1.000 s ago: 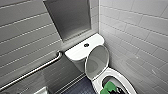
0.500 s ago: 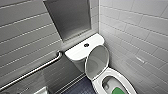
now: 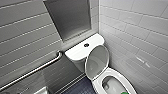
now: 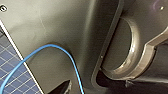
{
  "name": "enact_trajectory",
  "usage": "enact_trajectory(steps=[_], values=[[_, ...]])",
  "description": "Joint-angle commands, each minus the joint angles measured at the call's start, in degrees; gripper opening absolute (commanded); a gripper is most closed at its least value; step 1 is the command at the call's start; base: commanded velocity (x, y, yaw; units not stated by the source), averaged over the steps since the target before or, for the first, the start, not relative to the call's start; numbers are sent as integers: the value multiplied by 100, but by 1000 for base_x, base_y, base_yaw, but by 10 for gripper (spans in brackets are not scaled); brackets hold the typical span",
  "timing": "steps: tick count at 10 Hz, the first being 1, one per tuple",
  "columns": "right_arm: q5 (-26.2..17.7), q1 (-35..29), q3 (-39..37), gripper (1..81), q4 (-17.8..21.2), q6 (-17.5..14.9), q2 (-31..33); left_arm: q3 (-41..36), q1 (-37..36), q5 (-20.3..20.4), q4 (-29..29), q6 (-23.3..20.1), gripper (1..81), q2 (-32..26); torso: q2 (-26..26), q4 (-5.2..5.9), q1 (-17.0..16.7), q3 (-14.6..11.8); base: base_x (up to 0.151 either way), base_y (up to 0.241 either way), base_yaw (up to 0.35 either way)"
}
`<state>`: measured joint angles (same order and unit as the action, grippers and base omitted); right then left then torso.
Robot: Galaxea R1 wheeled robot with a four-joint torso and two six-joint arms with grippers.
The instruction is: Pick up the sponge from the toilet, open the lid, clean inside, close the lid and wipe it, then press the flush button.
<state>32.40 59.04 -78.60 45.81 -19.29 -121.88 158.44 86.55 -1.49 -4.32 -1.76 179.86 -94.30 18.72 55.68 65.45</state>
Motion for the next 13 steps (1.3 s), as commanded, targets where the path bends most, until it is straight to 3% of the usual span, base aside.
enact_trajectory(steps=[1, 4, 9, 11, 13], values=[[100, 174, 707, 10, -257, 92, 864, 20, 112, -493, -17, -53, 811, -20, 0, 0, 0, 0, 0, 0, 0], [293, 535, 926, 10, -591, 109, 926, 20, 103, -493, -25, -53, 811, -19, 0, 0, 0, 0, 0, 0, 0], [425, -202, 2219, 10, -802, -31, 838, 20, 103, -484, -17, -53, 811, -11, 0, 0, 0, 0, 0, 0, 0], [320, -825, 2386, 10, -584, -110, 673, 20, 95, -484, -25, -53, 811, -20, 0, 0, 0, 0, 0, 0, 0], [-138, -1624, 1991, 10, 77, -234, 241, 20, 86, -493, -17, -53, 811, -20, 0, 0, 0, 0, 0, 0, 0]])
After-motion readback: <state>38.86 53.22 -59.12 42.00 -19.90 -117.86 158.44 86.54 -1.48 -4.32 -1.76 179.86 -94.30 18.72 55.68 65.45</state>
